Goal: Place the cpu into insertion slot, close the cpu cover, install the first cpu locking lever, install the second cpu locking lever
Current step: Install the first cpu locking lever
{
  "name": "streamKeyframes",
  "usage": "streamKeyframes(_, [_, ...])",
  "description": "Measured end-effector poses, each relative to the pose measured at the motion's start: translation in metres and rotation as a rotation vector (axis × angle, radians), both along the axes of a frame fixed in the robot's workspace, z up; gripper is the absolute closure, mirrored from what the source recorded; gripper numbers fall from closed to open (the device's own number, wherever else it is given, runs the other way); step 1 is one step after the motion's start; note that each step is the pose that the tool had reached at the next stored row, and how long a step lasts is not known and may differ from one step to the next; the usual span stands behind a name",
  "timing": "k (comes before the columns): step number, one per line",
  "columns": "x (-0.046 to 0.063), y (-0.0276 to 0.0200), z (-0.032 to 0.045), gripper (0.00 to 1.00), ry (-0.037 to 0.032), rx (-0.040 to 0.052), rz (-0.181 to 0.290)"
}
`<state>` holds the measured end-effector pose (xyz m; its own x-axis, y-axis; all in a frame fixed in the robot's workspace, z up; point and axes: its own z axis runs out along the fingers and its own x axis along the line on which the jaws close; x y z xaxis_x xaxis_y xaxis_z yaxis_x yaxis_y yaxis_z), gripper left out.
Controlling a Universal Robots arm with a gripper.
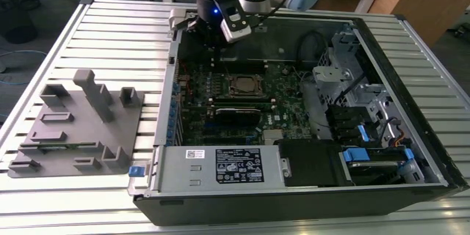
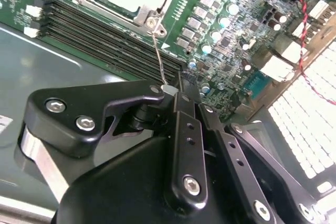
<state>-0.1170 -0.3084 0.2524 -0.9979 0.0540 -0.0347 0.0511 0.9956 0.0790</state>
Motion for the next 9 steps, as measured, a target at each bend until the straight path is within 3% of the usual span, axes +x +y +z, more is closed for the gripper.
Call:
streamKeyframes(2, [0.004, 0.0, 0.0, 0.89, 0.0, 0.0, 0.0])
streamKeyframes(3, [0.013, -0.0001, 0.0, 0.89, 0.0, 0.0, 0.0])
streamKeyframes(9, [0.025, -0.0005, 0.0, 0.89, 0.0, 0.0, 0.0])
